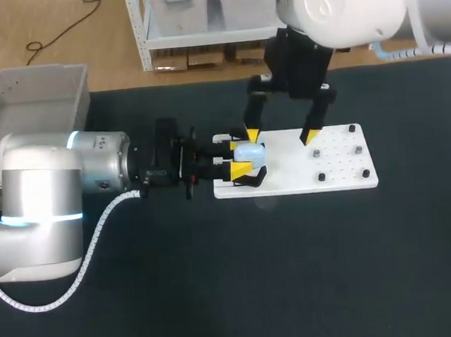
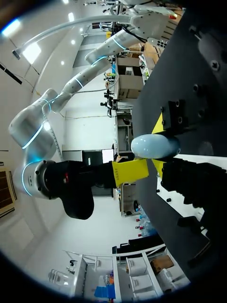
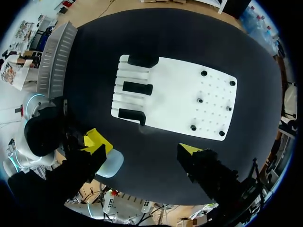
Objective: Pick up each earbud case from the left stands, insert the matching earbuds, close the lid, and place the case in the box.
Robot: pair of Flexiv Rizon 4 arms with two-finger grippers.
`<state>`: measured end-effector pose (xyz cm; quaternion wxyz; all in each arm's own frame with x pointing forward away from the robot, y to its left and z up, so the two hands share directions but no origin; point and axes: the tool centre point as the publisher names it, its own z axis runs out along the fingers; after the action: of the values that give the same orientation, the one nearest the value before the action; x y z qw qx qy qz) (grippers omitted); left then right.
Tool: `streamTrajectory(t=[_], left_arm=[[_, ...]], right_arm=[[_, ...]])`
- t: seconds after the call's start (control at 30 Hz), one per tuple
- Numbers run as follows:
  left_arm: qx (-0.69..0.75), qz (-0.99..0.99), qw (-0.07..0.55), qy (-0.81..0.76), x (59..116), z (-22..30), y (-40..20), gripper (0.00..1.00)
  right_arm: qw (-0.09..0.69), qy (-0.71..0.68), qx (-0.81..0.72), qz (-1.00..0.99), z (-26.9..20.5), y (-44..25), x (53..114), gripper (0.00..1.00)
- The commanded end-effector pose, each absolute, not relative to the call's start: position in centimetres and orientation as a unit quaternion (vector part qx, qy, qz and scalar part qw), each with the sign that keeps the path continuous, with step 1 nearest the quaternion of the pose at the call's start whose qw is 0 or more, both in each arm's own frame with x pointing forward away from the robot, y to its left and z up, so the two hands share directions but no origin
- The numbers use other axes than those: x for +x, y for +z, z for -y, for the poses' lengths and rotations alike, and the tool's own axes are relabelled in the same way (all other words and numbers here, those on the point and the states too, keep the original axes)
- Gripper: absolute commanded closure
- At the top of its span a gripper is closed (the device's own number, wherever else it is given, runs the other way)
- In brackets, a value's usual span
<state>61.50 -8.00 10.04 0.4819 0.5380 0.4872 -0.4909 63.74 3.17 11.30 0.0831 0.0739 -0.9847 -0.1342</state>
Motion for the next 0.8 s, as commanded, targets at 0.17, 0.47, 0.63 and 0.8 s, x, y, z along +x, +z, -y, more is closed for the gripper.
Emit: streamTrajectory(t=[0.17,0.47,0.63,0.8], left_arm=[[0.537,-0.488,0.484,-0.489,61.3,8.0,10.0,1.0],[0.537,-0.488,0.484,-0.489,61.3,8.0,10.0,1.0],[0.539,-0.49,0.489,-0.48,61.5,7.1,11.0,1.0],[0.539,-0.508,0.502,-0.446,62.1,4.2,13.6,1.0]], right_arm=[[0.038,-0.121,0.065,0.99,-2.8,11.8,63.6,0.0],[-0.072,-0.139,0.058,0.986,-0.7,15.5,63.2,0.0],[-0.127,-0.152,0.053,0.979,0.9,17.9,62.2,0.0],[-0.144,-0.165,0.053,0.974,1.8,18.6,61.7,0.0]])
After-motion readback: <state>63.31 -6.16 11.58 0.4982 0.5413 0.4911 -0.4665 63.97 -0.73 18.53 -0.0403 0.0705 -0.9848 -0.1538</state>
